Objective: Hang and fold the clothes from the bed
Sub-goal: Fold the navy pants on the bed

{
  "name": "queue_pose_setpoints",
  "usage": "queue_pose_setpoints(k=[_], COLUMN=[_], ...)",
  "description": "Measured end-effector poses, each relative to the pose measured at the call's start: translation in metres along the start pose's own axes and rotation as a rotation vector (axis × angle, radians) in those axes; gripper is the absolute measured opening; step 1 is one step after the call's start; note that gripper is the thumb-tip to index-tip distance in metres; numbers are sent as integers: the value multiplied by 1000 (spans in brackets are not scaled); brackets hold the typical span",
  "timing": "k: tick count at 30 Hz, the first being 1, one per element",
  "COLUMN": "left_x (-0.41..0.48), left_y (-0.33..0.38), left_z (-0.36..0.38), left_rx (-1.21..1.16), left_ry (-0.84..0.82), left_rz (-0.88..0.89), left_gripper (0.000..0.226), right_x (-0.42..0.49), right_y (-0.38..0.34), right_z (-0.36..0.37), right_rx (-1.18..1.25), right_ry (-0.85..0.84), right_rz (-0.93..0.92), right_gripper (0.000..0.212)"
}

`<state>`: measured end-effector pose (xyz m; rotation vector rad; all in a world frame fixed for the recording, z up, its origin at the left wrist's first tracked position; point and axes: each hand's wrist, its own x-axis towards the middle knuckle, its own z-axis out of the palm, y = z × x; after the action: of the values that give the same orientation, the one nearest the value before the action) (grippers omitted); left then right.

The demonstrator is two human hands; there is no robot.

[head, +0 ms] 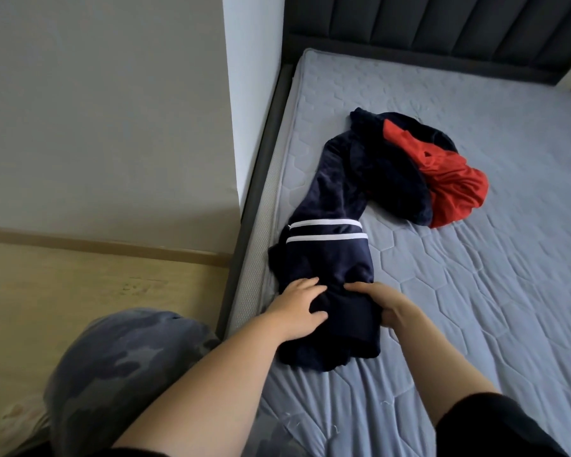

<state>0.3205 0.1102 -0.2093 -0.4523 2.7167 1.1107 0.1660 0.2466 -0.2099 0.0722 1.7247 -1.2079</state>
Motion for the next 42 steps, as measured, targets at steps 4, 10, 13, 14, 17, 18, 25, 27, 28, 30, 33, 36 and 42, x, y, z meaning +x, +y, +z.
queue_pose_setpoints(k=[4,10,13,14,17,18,25,27,28,30,33,36,42], left_x=[-3,-14,-20,-23,-29,-28,-17,-15,-14,-9,-2,5,-2], left_y=[8,-8,-25,-28,-34,-38,-19,-7,-2,5,2,-10,-25], left_z=[-19,-54,-67,-66,-52,-45,-38,-40,-41,-37,-33,-35,-37], left_rx=[-600,-1587,-1788,-1735,-1261,-1054,-142,-38,16,77,-63,-138,-201], left_ry=[146,185,223,207,232,266,809,924,898,731,531,416,261], left_rz=[-139,-304,-425,-502,-668,-680,-375,-274,-261,-348,-571,-616,-699], left_gripper=[39,63,72,70,55,59,42,32,32,39,47,37,14], right_x=[-26,-84,-85,-77,-59,-54,-47,-40,-36,-26,-13,-6,-13], right_y=[-30,-61,-34,-20,25,35,29,21,17,12,14,21,40], right_z=[8,48,72,77,81,79,47,35,30,25,28,25,26], right_rx=[-172,-991,-1474,-1622,-1795,-1771,-827,-652,-574,-503,-452,-323,-359], right_ry=[260,756,632,521,203,140,522,713,708,600,531,534,611], right_rz=[-339,-1124,-1226,-1107,-748,-719,-926,-765,-617,-359,-306,-365,-382], right_gripper=[26,21,41,55,86,90,15,11,15,28,28,28,29])
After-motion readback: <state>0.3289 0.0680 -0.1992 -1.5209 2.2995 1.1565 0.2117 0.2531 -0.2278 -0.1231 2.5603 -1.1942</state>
